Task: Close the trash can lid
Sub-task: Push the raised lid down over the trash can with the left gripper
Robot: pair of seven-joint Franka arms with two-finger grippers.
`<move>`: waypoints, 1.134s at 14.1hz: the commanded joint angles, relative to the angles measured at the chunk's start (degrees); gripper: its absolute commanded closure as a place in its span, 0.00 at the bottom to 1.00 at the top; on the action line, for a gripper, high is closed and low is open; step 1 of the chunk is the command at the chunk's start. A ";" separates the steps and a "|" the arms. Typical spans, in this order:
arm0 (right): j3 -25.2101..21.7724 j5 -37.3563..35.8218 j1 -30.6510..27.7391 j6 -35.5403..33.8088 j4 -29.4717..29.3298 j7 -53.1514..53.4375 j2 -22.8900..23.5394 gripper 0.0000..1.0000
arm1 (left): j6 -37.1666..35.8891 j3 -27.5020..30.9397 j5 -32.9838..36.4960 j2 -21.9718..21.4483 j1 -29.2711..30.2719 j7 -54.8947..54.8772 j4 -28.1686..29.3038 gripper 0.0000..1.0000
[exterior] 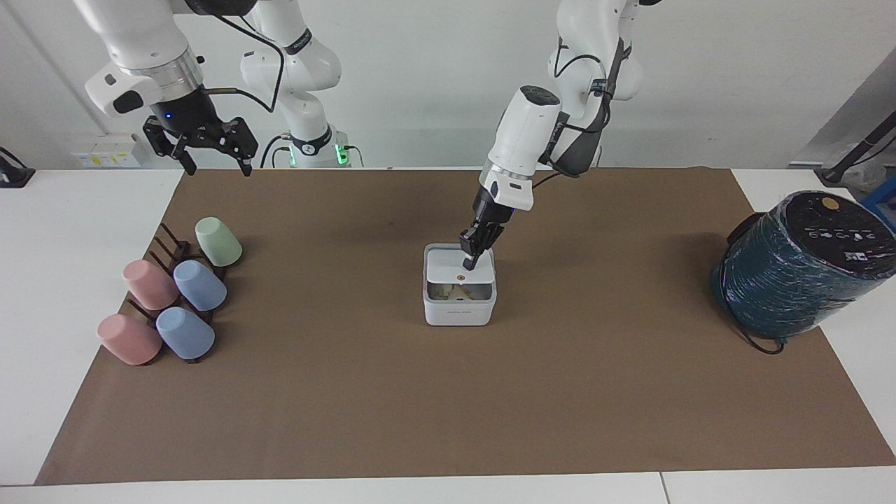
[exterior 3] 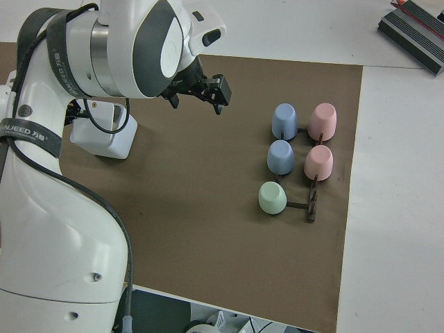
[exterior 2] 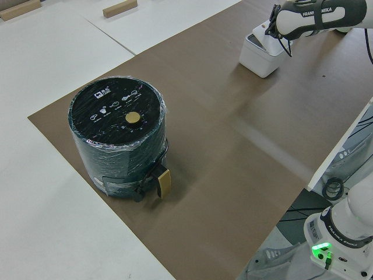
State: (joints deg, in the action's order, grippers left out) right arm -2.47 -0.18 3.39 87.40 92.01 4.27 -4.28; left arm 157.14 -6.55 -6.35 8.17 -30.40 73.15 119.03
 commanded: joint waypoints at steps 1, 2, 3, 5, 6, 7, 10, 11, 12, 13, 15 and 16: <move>0.09 1.06 -0.31 -0.39 1.06 -1.19 -1.17 0.00 | 2.73 0.05 -1.03 4.12 -0.28 0.15 -1.87 0.95; 0.09 1.14 -0.31 -0.39 1.06 -1.19 -1.17 0.00 | 3.34 0.05 -1.03 4.65 -0.37 0.06 -1.87 0.95; 0.18 1.14 -0.31 -0.39 1.06 -1.19 -1.17 0.00 | 3.61 0.05 -1.03 4.83 -0.37 0.06 -1.96 0.95; 0.09 1.06 -0.31 -0.39 1.06 -1.19 -1.17 0.00 | 4.05 0.05 -1.03 6.06 -0.45 -0.38 -1.88 0.95; 0.09 1.06 -0.31 -0.39 1.06 -1.19 -1.17 0.00 | 4.40 0.05 -1.03 6.76 -0.80 -0.47 -1.87 0.94; 0.09 1.14 -0.31 -0.39 1.06 -1.19 -1.17 0.00 | 4.75 0.05 -1.03 7.46 -0.89 -0.47 -1.87 0.94; 0.09 1.06 -0.31 -0.39 1.06 -1.19 -1.17 0.00 | 2.92 0.13 -0.68 7.73 -0.54 -0.21 -4.14 0.92; 0.09 1.06 -0.31 -0.39 1.06 -1.19 -1.17 0.00 | -1.09 0.22 -0.33 7.82 0.15 -0.64 -6.51 0.92; 0.09 1.14 -0.31 -0.39 1.06 -1.19 -1.17 0.00 | -7.22 0.40 -0.33 8.26 1.03 -2.04 -10.36 0.92; 0.09 1.06 -0.31 -0.39 1.06 -1.19 -1.17 0.00 | -13.03 0.22 -0.33 8.35 2.87 -4.31 -13.79 0.92; 0.09 1.06 -0.31 -0.39 1.06 -1.19 -1.17 0.00 | -21.66 0.22 -0.42 8.09 5.07 -7.05 -18.90 0.92; 0.09 1.14 -0.31 -0.39 1.06 -1.19 -1.17 0.00 | -24.48 0.22 -0.33 7.74 6.30 -8.02 -20.40 0.92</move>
State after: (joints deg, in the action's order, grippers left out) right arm -2.46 -0.18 3.39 87.40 92.01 4.27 -4.28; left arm 139.37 -6.12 -6.35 14.64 -26.45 68.13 104.27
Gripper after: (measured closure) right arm 0.000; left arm 0.921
